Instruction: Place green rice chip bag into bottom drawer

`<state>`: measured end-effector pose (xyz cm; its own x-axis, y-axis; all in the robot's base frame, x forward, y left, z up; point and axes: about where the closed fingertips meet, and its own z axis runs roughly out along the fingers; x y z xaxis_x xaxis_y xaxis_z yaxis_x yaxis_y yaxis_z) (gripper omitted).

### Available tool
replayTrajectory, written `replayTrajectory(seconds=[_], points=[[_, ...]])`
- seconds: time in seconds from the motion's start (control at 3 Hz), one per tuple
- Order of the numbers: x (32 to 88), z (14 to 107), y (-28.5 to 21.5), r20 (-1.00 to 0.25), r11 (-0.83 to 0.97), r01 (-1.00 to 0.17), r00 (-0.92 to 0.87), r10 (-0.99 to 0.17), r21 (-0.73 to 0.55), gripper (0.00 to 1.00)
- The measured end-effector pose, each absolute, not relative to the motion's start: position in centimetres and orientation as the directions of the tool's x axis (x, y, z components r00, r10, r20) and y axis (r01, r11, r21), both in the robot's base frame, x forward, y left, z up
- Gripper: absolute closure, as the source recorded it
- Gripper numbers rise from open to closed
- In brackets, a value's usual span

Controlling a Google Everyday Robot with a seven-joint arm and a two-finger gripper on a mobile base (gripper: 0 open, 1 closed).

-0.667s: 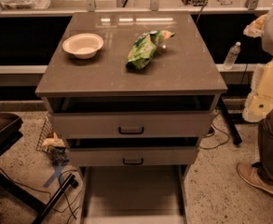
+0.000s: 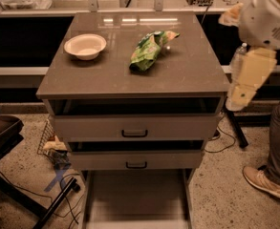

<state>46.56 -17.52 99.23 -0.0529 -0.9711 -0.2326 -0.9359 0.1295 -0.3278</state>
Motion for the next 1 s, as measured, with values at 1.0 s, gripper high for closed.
replayTrajectory(seconds=[1.0], points=[[55.3,98.9,-3.7,-0.273,-0.282,-0.796,0.480,-0.834,-0.535,0.00]])
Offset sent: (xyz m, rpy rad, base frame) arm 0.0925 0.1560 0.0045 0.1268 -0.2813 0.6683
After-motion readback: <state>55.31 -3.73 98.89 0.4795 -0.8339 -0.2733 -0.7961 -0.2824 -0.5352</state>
